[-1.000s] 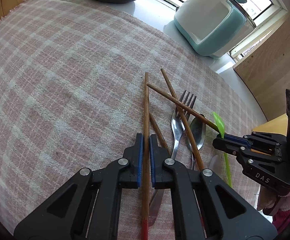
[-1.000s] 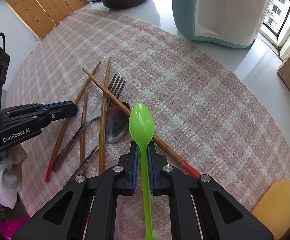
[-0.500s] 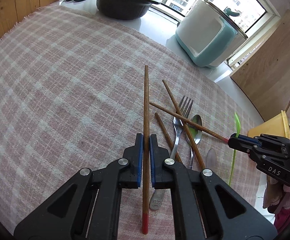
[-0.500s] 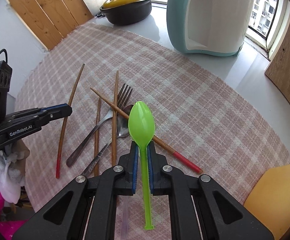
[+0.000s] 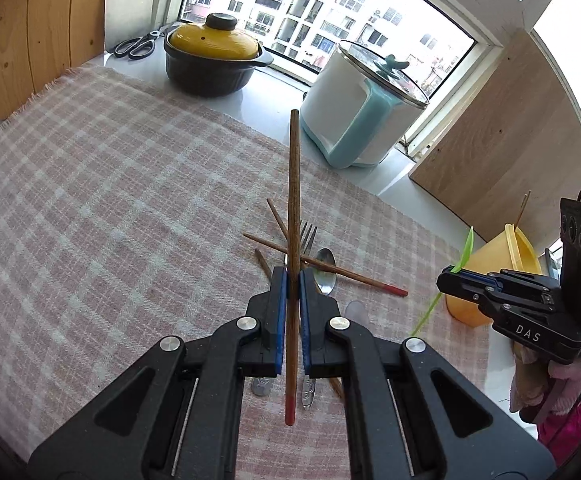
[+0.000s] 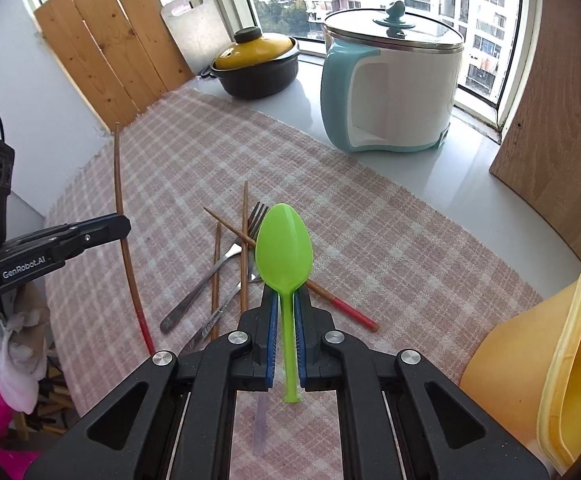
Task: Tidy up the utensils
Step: 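Lift the green spoon and chopstick and carry both over the yellow container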
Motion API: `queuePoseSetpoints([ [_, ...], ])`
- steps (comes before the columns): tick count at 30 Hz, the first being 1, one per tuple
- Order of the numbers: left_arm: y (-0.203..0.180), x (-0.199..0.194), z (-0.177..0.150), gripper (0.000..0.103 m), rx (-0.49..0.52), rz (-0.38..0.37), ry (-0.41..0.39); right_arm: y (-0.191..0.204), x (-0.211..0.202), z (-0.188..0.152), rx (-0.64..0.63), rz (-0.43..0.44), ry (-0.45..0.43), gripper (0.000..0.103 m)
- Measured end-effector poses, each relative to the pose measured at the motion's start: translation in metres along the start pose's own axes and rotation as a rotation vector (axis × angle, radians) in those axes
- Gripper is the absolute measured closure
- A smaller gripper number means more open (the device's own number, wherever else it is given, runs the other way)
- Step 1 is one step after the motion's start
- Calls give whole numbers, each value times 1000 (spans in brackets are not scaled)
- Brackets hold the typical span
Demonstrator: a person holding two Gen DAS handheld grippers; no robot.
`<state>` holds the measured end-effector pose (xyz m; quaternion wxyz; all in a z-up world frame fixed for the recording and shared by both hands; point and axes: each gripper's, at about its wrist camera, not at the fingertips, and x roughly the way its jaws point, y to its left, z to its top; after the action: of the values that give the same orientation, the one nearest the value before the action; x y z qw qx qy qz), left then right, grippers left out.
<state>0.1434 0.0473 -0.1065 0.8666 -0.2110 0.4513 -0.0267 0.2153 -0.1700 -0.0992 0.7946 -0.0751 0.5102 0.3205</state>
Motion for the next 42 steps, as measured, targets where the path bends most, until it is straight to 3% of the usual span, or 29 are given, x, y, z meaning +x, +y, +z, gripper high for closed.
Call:
queuePoseSetpoints([
  [21, -114, -45, 10, 99, 119, -172, -114, -29, -110, -14, 28, -18, -196, 98],
  [42, -227, -37, 30, 99, 233, -302, -174, -91, -203, -46, 116, -129, -335, 98],
])
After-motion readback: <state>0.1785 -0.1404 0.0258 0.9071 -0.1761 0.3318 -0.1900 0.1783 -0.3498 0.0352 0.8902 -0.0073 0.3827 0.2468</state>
